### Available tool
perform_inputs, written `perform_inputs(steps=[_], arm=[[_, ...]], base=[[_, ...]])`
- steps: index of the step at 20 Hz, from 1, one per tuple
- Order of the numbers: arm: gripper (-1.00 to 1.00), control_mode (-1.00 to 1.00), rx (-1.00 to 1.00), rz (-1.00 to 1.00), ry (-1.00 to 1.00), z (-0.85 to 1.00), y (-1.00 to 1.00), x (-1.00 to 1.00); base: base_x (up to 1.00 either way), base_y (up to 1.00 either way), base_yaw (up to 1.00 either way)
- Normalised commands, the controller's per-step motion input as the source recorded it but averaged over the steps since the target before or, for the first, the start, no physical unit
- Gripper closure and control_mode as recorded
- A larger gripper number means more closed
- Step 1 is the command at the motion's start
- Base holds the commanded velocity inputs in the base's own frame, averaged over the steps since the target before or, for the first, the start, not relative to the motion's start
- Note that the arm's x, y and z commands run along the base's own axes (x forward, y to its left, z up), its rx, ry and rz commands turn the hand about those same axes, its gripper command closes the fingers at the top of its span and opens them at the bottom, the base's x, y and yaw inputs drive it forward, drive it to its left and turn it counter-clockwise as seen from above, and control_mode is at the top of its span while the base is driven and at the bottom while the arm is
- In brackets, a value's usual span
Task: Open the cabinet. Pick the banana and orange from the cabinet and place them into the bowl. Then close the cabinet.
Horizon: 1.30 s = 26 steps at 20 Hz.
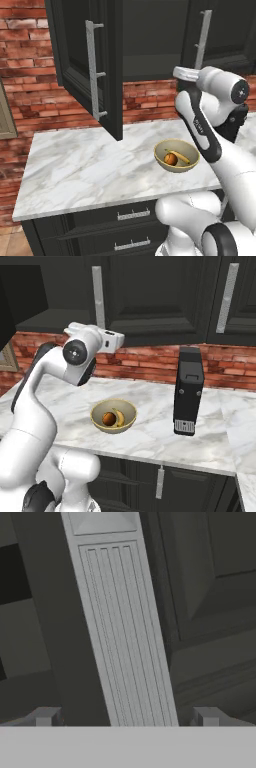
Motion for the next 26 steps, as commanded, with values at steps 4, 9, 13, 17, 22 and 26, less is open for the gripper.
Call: perform_inputs(steps=[4,9,13,17,22,26], arm=[[-1.00,-1.00,0.00,-0.05,0.04,-0.22,0.01,1.00],[-1.00,-1.00,-0.03,-0.12,0.00,-0.21,0.20,1.00],[-1.00,-1.00,-0.03,-0.13,0.01,-0.19,0.21,1.00],[-1.00,-1.00,-0.01,-0.09,0.00,-0.02,0.18,0.61],[-1.00,-1.00,0.00,-0.09,0.11,0.53,0.38,-0.12],[-1.00,-1.00,0.00,-0.05,0.25,0.89,0.31,-0.73]], base=[[0.00,0.00,0.00],[0.00,0.00,0.00],[0.00,0.00,0.00],[0.00,0.00,0.00],[0.00,0.00,0.00],[0.00,0.00,0.00]])
